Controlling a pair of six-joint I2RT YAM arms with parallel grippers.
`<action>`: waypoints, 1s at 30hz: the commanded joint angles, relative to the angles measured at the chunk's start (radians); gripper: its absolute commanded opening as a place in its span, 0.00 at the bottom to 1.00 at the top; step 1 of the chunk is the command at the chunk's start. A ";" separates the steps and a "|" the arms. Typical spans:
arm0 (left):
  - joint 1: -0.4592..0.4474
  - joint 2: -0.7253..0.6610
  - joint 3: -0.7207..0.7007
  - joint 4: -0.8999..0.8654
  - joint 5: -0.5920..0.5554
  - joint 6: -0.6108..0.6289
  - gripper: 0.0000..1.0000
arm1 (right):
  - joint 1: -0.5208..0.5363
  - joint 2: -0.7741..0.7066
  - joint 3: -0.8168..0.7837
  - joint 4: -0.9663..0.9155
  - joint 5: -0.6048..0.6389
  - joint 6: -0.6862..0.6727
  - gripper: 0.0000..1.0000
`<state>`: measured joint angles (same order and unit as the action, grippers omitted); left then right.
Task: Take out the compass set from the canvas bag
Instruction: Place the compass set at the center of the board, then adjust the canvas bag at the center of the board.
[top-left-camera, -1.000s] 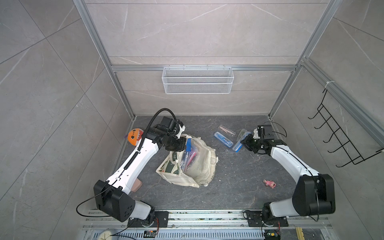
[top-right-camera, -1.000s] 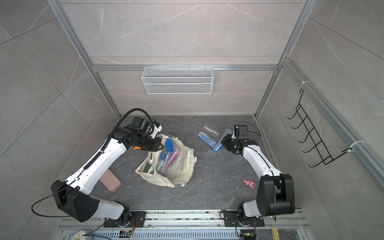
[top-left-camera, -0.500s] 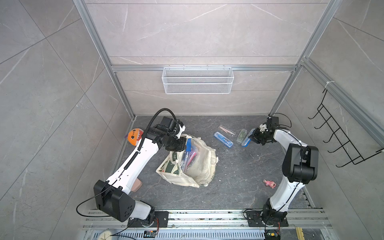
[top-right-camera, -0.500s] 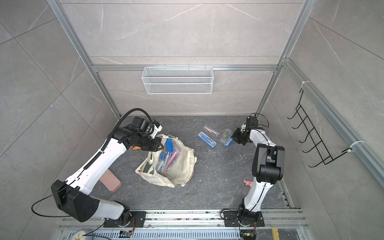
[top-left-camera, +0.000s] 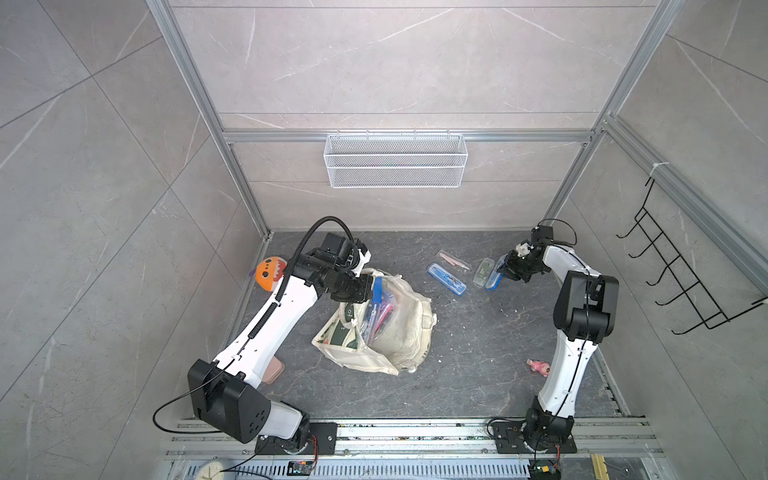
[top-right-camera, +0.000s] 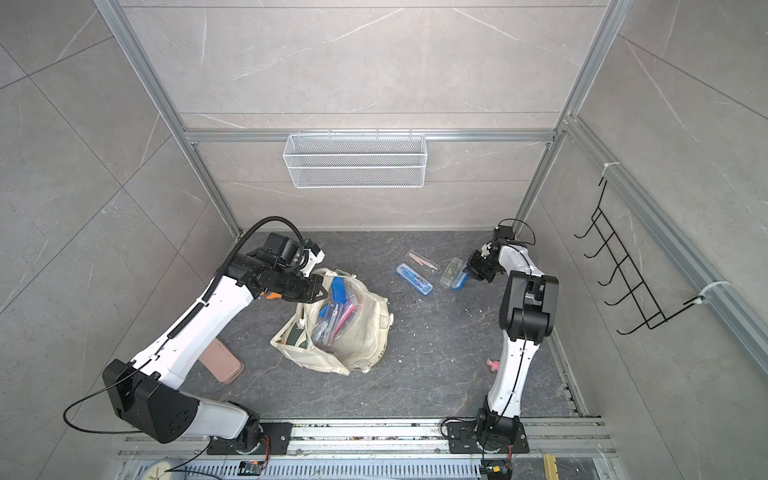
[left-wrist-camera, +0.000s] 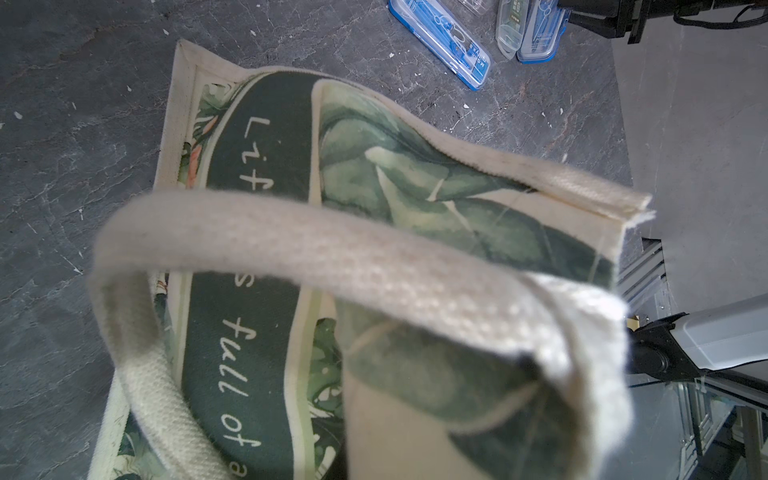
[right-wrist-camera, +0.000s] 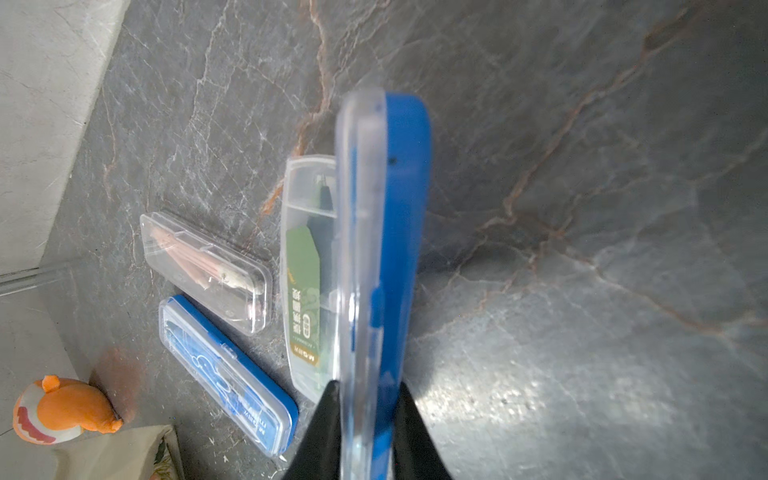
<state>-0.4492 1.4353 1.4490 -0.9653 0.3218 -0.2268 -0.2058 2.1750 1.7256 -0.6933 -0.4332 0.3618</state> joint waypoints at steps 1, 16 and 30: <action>-0.001 -0.006 0.059 0.011 0.064 0.030 0.00 | -0.007 -0.008 0.018 -0.048 0.040 0.000 0.38; -0.002 -0.007 0.062 0.017 0.054 0.028 0.00 | 0.070 -0.443 -0.206 0.029 0.004 0.124 0.46; -0.002 -0.001 0.084 0.003 0.037 0.027 0.00 | 0.624 -0.979 -0.720 0.237 -0.090 0.226 0.56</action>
<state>-0.4488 1.4464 1.4673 -0.9794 0.3157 -0.2272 0.3550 1.2701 1.0786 -0.5163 -0.5137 0.5339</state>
